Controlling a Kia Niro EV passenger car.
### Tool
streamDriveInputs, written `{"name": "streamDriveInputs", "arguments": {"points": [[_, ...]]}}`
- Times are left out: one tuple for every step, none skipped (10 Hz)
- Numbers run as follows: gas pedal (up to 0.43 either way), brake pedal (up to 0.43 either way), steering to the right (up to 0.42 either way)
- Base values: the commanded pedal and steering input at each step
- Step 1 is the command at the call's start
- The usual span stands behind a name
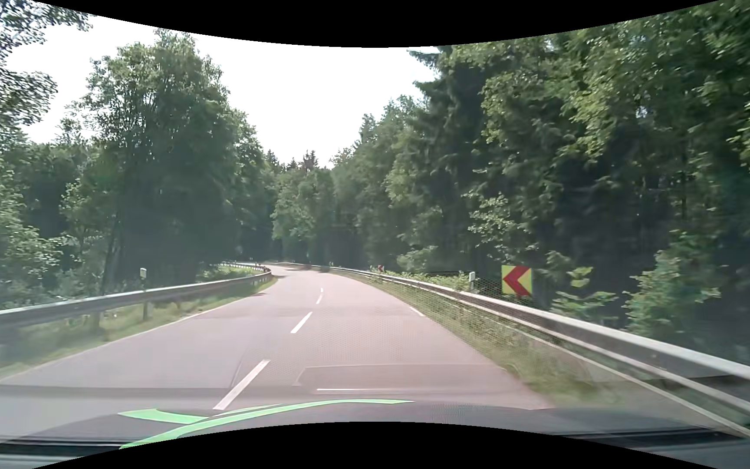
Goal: Follow the waypoints while adhering to traffic rules and regulations
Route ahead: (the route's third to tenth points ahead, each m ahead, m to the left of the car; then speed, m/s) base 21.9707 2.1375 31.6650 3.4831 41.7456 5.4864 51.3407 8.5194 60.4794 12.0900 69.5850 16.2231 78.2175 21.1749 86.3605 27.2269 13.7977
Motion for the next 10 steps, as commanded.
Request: {"name": "streamDriveInputs", "arguments": {"points": [[0.000,0.000,-0.023],[0.000,0.000,-0.023],[0.000,0.000,-0.022],[0.000,0.000,-0.022],[0.000,0.000,-0.022],[0.000,0.000,-0.022],[0.000,0.000,-0.022],[0.000,0.000,-0.022],[0.000,0.000,-0.023],[0.000,0.000,-0.024]]}}
